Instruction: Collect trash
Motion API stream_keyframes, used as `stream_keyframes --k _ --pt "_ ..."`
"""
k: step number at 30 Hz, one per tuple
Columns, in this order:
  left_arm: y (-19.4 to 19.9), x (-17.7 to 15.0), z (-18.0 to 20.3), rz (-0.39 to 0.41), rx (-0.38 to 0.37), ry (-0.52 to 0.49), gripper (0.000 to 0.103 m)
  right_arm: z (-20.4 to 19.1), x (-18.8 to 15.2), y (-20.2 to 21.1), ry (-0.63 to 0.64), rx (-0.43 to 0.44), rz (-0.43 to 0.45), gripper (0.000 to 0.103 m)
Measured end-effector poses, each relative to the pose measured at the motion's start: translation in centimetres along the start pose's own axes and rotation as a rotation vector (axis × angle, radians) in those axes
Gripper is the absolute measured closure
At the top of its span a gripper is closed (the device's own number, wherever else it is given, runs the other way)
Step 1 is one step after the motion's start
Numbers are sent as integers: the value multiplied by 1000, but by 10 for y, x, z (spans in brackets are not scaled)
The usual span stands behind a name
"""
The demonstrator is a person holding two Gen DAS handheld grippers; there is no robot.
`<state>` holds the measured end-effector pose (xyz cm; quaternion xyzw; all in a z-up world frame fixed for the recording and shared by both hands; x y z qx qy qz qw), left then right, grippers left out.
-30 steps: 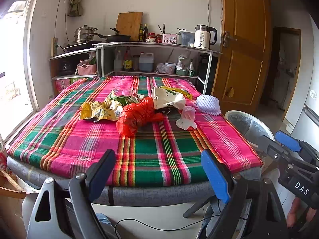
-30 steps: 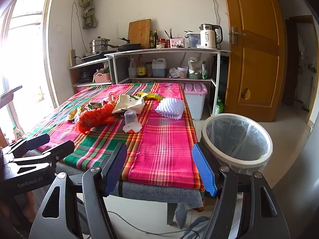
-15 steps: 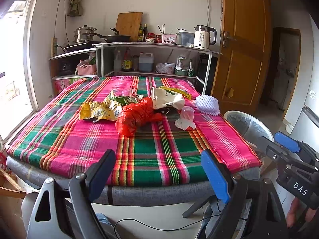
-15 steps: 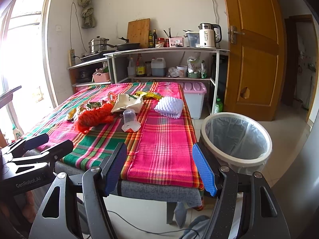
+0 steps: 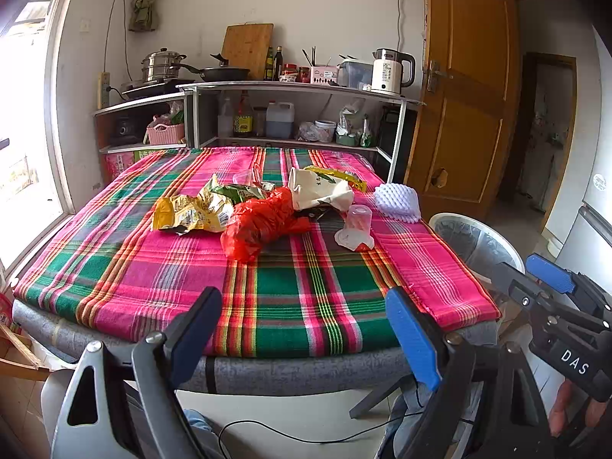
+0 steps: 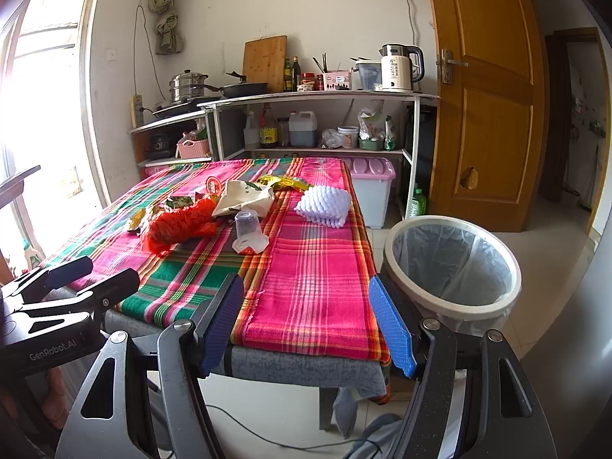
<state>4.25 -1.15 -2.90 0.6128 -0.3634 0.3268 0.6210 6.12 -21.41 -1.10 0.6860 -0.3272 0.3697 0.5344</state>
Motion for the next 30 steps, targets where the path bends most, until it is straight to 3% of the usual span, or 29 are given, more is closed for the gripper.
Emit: stream_keyframes --k 30 --pt "1 1 4 1 -4 -1 14 3 0 0 -4 -2 -3 35"
Point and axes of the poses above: each gripper's, at about its wrist camera, not at the fingertips, and y roughly against the way its jaws point, z to its right, x to its top, the point moved 5 cm from there along -y, roughly the way its jaws point, and after that the axes turned 7 degrees about -y, right-handed, at the moved point
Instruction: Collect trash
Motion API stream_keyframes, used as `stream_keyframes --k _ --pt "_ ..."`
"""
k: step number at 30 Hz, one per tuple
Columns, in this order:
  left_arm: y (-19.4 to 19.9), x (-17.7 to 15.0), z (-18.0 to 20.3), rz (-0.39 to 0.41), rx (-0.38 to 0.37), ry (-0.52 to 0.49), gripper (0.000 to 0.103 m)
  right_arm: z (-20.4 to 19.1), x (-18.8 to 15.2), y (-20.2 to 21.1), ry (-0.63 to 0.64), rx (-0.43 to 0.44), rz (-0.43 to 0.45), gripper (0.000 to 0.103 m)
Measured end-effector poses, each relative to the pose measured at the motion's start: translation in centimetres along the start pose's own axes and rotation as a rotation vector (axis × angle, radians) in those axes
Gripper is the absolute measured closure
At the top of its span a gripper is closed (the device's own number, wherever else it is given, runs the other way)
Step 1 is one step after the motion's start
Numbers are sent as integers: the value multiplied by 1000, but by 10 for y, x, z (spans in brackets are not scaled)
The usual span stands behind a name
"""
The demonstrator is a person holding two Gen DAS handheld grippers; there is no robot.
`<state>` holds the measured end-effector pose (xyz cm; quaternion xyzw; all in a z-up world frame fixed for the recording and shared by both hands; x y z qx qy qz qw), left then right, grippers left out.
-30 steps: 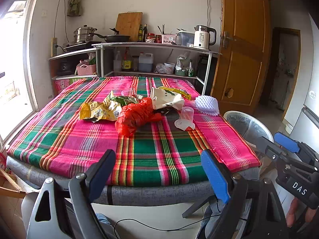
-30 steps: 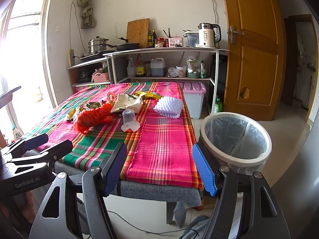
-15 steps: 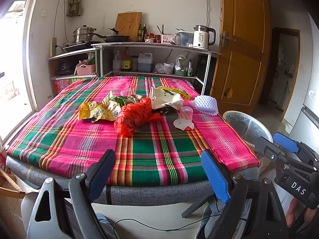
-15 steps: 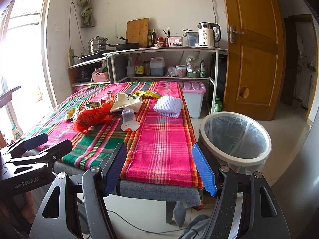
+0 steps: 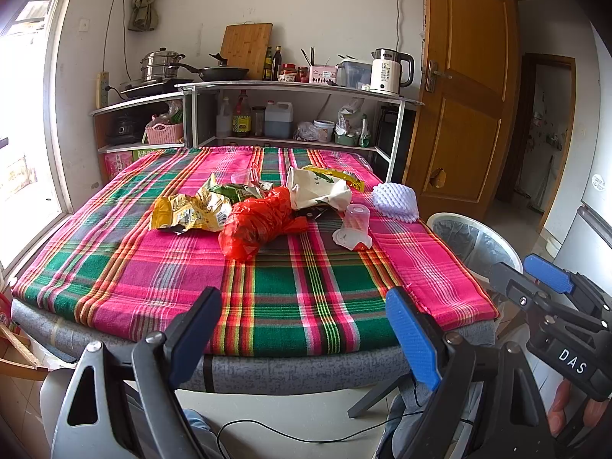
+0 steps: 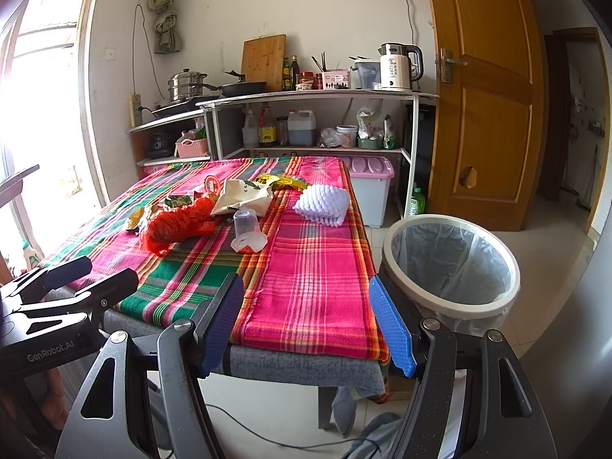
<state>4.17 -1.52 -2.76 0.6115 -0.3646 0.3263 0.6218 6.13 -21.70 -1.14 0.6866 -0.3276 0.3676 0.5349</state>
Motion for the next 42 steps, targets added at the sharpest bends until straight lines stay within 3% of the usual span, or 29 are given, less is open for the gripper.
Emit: stream_keyframes --k 21,31,37,42 --pt "-5 -1 0 -9 -16 6 14 -1 2 -7 3 4 -16 35" --pt "-42 9 -31 -47 -24 34 14 -2 15 -51 14 55 -87 35" --pt "-62 29 -54 -20 27 48 14 -13 27 -83 18 100 -123 35" --pt "-90 37 -69 -61 0 40 14 -25 30 -110 32 126 -163 35"
Point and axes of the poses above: each gripper's, at about its wrist camera, not at the fingertips, and y roughly against the way its jaws point, z to its right, x to its top, the point moved 5 cm from there along -y, roughly the way its jaws point, and after that the axes turned 7 degrees about -y, right-handed, at the moved point
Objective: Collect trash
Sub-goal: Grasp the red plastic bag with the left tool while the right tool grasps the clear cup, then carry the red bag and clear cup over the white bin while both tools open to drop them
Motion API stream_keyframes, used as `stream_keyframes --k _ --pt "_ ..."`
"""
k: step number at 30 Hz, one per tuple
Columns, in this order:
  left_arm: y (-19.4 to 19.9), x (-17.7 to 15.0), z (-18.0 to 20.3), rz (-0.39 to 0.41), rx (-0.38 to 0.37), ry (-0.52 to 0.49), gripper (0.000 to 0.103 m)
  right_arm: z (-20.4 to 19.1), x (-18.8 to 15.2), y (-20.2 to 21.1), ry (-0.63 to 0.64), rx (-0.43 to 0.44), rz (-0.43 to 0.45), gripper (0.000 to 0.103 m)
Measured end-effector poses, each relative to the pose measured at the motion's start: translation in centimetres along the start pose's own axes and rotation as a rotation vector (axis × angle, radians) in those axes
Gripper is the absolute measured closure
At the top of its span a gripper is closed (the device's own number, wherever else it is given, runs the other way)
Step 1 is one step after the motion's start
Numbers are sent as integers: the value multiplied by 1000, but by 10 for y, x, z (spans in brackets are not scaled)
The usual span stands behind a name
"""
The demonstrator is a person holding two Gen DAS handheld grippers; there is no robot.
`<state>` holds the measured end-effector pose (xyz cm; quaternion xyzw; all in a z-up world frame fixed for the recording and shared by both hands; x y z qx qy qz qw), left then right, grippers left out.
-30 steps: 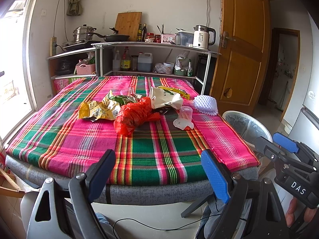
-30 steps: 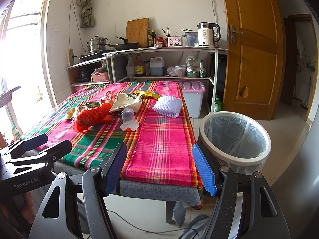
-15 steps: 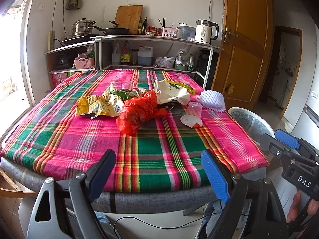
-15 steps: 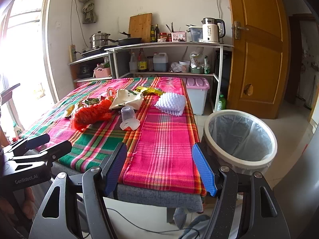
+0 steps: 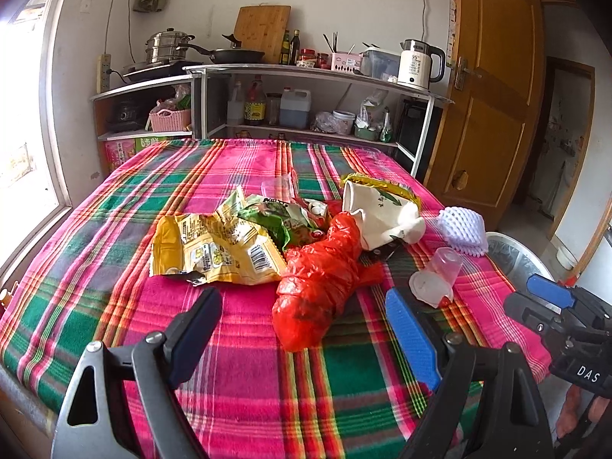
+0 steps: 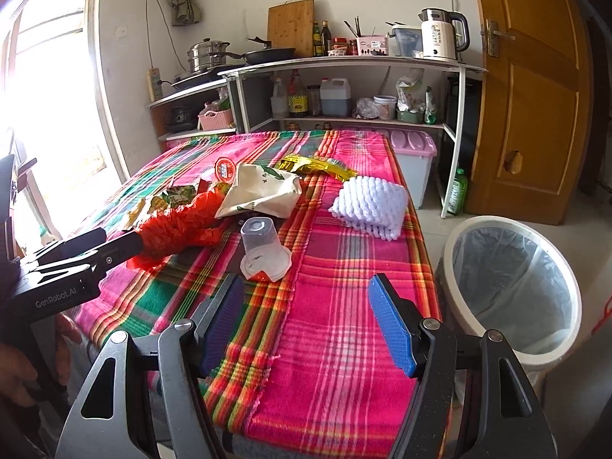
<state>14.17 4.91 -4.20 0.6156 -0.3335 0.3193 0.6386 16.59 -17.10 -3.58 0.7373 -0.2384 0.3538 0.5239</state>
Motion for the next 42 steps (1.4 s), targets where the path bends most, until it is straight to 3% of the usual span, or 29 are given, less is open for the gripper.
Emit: stream_keyframes --k 8,14,18,20,31,42 --pt "-34 6 -6 -64 -73 3 16 -18 15 -41 13 47 -59 43" --pt "-46 9 -1 -102 -109 -24 28 -31 20 -67 22 68 -103 56" --pt "-50 9 5 -129 -144 -43 41 -32 22 -73 15 74 -118 72" --pt "-49 10 8 -128 -154 -51 46 -31 22 -73 8 74 -119 72" --pt "-25 8 12 -94 -137 -40 48 -15 21 -43 -38 80 -77 73" --pt "-2 25 52 -49 -216 -54 48 32 16 -1 -120 21 -23 73"
Point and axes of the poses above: each gripper's, at about its wrist camera, not at the fingertips, and y roughly against the way its jaws point, z to its right, x to its top, the point moved 5 cm from there along -y, roughly the way its jaws point, and after that the axes turned 7 degrees about -y, right-handed, at the moved point
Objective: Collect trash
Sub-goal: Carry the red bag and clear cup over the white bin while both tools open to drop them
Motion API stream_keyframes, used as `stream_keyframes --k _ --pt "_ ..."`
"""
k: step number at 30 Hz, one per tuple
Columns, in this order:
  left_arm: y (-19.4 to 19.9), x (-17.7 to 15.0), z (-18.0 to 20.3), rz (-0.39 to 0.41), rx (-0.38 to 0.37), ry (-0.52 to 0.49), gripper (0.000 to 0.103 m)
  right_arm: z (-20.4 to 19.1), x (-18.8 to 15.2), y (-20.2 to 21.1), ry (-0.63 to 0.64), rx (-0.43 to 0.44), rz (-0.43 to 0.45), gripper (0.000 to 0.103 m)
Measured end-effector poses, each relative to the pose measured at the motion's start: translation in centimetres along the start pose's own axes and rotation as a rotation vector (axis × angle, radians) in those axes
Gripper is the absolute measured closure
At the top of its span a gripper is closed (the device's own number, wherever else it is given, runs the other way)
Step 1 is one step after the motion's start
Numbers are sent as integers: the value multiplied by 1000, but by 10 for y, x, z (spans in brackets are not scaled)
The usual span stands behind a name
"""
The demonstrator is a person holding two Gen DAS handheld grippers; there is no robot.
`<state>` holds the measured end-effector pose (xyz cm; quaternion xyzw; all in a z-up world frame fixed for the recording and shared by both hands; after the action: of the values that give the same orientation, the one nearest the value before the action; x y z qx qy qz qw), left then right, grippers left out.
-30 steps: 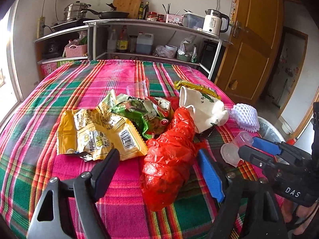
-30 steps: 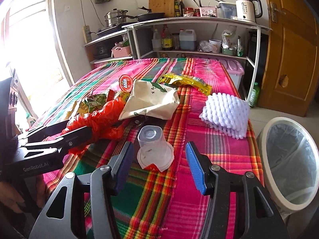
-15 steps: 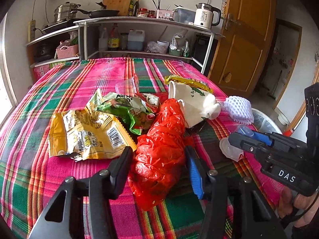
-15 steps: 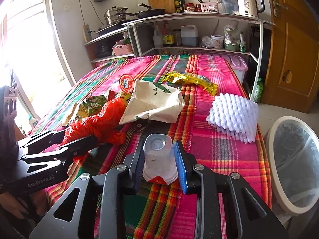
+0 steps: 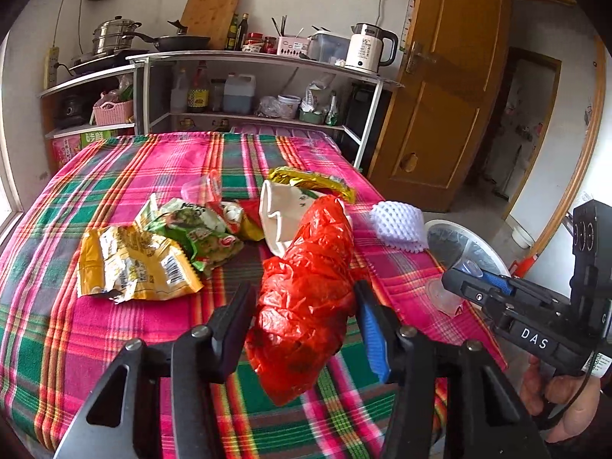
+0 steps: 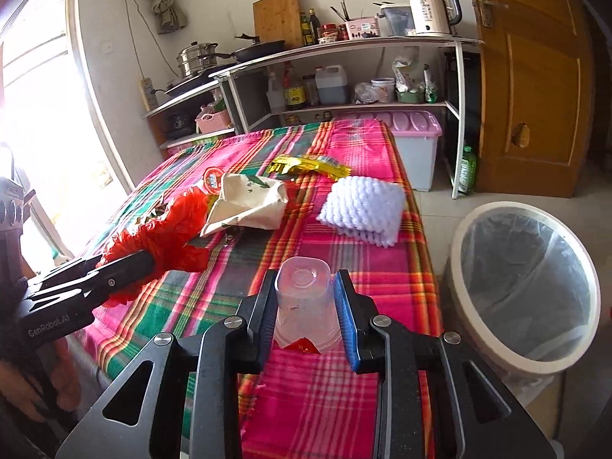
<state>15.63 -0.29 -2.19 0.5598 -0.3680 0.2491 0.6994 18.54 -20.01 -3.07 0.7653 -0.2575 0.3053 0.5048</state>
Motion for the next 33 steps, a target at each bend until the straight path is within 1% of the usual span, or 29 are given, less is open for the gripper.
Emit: stream_keyframes --k 9,16,21,24,29,33 --pt "-35 30 64 -2 -117 -72 48 66 15 26 -87 -113 63 73" --pt "-69 51 118 -16 -209 -126 48 124 19 37 -153 -210 88 73" --pt "-96 57 155 -48 -254 -146 48 163 18 36 -201 -260 81 73" --pt "-111 58 175 -72 -275 -165 48 185 17 30 -233 -276 60 73" --pt "-136 55 202 -132 -302 -180 48 205 12 21 -262 -287 22 72" --pt "-149 50 212 -177 -316 -169 47 212 7 16 -273 -298 10 72"
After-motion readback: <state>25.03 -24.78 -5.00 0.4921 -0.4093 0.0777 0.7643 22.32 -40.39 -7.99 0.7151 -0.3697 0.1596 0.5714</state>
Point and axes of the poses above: each gripper's, at about its wrist camera, not at the fingertips, and y roughly against the way its jaws point, z to its right, x to its top, the point moved 5 cm from there along -y, roughly the way its jaws point, and after that the axes turned 7 degrees about -y, right-handed, at the moved point
